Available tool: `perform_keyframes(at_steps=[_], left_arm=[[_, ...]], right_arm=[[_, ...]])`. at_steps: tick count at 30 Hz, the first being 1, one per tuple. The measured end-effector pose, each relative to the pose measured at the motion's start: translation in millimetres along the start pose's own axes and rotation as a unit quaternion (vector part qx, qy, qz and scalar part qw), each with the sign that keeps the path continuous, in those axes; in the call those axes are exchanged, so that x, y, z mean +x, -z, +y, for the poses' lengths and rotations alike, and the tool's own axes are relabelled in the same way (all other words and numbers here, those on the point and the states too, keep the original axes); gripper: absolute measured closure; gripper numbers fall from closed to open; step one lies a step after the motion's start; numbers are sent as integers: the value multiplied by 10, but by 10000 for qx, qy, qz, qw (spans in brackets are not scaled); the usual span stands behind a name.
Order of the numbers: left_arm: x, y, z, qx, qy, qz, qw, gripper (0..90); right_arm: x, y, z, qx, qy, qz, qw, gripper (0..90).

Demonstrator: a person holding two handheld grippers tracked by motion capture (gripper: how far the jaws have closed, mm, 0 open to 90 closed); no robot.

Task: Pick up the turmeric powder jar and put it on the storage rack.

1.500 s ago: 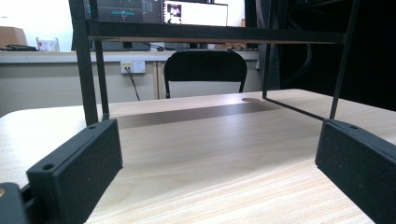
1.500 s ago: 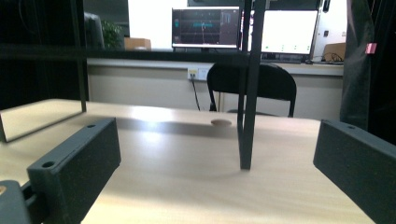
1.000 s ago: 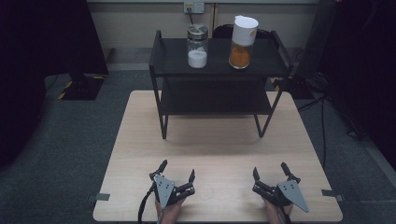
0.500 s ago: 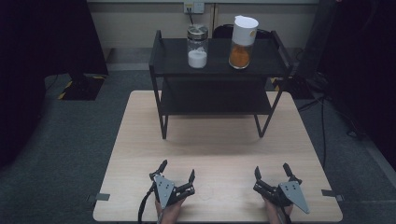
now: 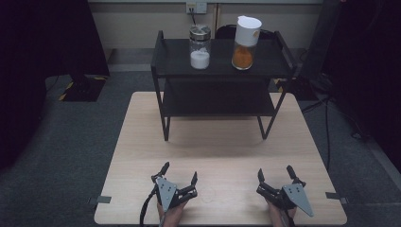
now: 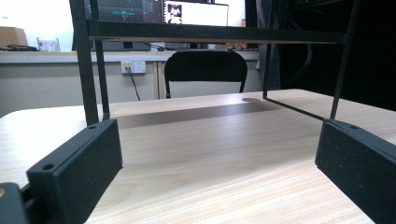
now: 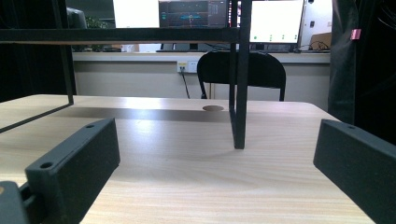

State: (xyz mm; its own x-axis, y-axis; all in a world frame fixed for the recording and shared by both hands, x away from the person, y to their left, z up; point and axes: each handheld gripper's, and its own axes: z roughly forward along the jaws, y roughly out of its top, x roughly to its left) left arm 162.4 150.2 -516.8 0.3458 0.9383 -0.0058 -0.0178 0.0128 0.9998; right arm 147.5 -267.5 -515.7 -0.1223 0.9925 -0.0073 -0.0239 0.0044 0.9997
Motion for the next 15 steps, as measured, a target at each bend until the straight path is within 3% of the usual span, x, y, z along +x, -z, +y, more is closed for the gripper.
perform_keyframes(at_steps=[15], left_arm=[[0,0,0,0,-2,0,10000,0]], right_arm=[[11,4,-1,-2,6,-36,10000,0]])
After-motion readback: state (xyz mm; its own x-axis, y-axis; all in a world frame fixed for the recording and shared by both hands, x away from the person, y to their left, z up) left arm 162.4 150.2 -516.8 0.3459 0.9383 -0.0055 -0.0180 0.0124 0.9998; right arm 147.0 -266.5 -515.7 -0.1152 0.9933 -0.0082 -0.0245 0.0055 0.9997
